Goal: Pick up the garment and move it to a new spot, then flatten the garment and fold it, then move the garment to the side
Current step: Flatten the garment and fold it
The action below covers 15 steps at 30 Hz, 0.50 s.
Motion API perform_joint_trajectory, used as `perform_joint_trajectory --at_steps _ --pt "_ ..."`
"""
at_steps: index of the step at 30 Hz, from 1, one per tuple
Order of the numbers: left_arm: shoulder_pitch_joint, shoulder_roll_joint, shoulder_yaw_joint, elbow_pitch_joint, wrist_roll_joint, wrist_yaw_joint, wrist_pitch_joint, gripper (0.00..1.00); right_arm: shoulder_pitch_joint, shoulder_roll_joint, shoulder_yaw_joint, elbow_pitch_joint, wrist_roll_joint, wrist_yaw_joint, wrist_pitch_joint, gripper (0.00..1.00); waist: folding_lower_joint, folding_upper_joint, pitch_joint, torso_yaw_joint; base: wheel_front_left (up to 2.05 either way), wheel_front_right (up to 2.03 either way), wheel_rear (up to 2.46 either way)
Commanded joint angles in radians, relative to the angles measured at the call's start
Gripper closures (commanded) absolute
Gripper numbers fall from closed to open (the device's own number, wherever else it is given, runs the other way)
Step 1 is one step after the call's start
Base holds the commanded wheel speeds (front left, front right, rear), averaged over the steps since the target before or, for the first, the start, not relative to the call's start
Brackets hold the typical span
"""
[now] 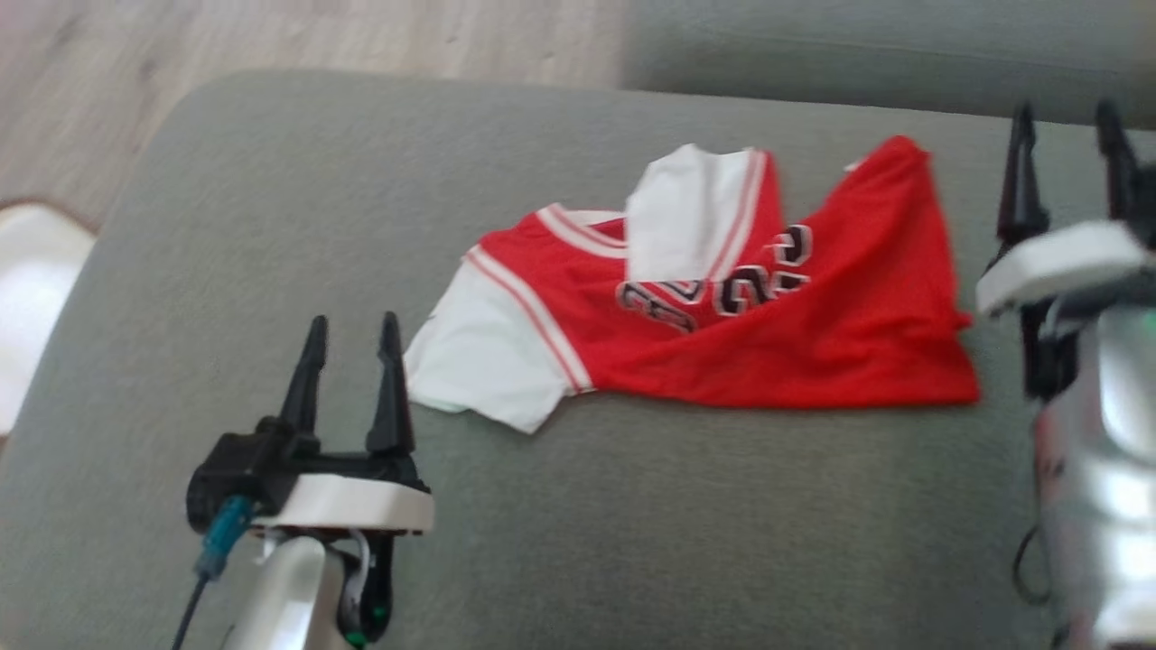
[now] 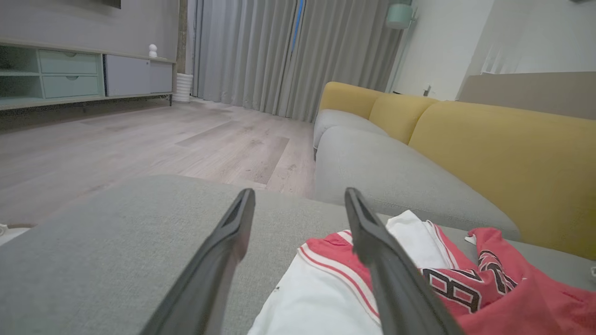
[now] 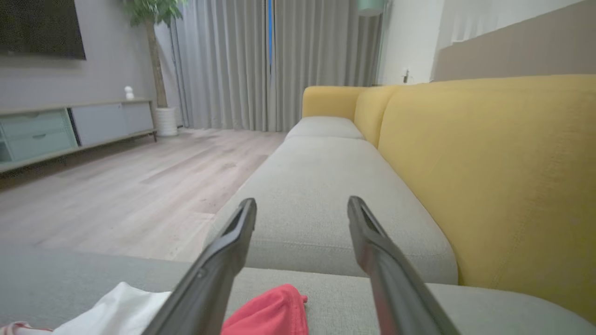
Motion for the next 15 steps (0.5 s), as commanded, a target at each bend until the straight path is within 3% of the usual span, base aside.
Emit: perform_joint_trajectory --at_steps 1,4,7,15 --pt "-0.015 0.006 0.052 -0.034 0.011 -0.002 -0.010 0.00 0.053 0.024 0.042 -0.096 0.052 -0.001 -0.010 0.00 0.0001 0.0000 -0.033 -0.060 0.00 0.00 0.00" --pt "-0.007 0.006 0.074 -0.043 0.013 -0.008 -0.010 0.00 0.201 0.056 0.114 -0.271 0.151 -0.001 -0.010 0.00 0.0001 0.0000 -0.039 -0.101 0.00 0.00 0.00" --pt "-0.003 0.006 0.080 -0.047 0.013 -0.011 -0.010 0.00 0.306 0.071 0.127 -0.395 0.163 -0.001 -0.010 0.00 0.0001 0.0000 -0.038 -0.124 0.00 0.00 0.00" --pt "0.017 0.006 0.077 -0.033 0.025 -0.014 -0.010 0.00 0.512 0.085 0.153 -0.522 0.222 -0.001 -0.011 0.00 0.0001 0.0000 -0.041 -0.153 0.00 0.00 0.00"
